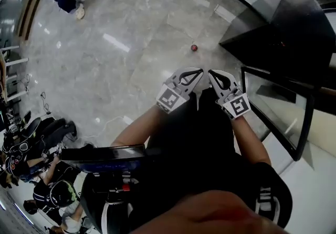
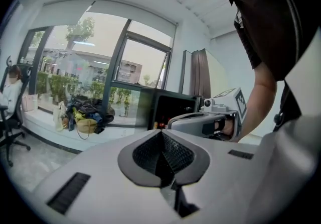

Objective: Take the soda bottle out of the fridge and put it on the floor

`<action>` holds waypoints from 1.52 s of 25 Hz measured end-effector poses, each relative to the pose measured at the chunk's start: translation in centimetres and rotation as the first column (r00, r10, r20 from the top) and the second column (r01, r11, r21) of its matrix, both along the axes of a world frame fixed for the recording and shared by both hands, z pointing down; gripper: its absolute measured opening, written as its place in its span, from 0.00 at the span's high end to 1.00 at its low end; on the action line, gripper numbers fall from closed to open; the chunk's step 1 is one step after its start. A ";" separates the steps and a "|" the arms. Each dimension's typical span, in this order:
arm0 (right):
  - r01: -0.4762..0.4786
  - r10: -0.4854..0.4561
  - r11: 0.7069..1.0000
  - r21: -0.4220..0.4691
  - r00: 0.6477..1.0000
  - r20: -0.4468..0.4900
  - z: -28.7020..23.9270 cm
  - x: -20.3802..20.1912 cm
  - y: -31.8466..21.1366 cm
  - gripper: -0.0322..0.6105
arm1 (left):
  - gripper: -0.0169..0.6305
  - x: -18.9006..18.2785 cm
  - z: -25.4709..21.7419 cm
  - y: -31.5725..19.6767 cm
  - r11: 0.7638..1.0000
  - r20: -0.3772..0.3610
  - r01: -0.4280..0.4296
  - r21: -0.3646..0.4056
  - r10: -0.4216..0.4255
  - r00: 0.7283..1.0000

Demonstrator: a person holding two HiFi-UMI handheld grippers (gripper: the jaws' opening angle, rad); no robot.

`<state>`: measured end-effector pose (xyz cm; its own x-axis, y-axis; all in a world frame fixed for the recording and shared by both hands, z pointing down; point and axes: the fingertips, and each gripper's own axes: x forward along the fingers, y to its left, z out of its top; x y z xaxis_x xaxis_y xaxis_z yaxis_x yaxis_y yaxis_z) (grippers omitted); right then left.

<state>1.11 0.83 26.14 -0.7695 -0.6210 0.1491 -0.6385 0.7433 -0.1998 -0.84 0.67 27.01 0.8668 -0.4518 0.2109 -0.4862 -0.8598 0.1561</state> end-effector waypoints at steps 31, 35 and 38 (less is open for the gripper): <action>-0.200 0.206 0.952 0.230 0.978 -0.004 -18.7 9.5 5.1 0.93 | 0.98 10.3 -17.8 3.8 0.955 -0.103 -0.265 0.133 0.279 0.955; -0.207 0.210 0.953 0.220 0.978 0.010 -19.0 9.9 4.8 0.93 | 0.98 10.4 -18.1 3.5 0.959 -0.105 -0.250 0.131 0.264 0.959; -0.210 0.214 0.952 0.222 0.977 0.008 -20.0 9.3 3.3 0.93 | 0.98 9.6 -19.1 2.2 0.958 -0.104 -0.251 0.140 0.266 0.958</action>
<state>10.38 4.16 6.18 -0.6152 -0.7884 0.0013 -0.7879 0.6148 -0.0346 8.80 2.84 7.93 0.9729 -0.2247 0.0543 -0.2287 -0.9698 0.0843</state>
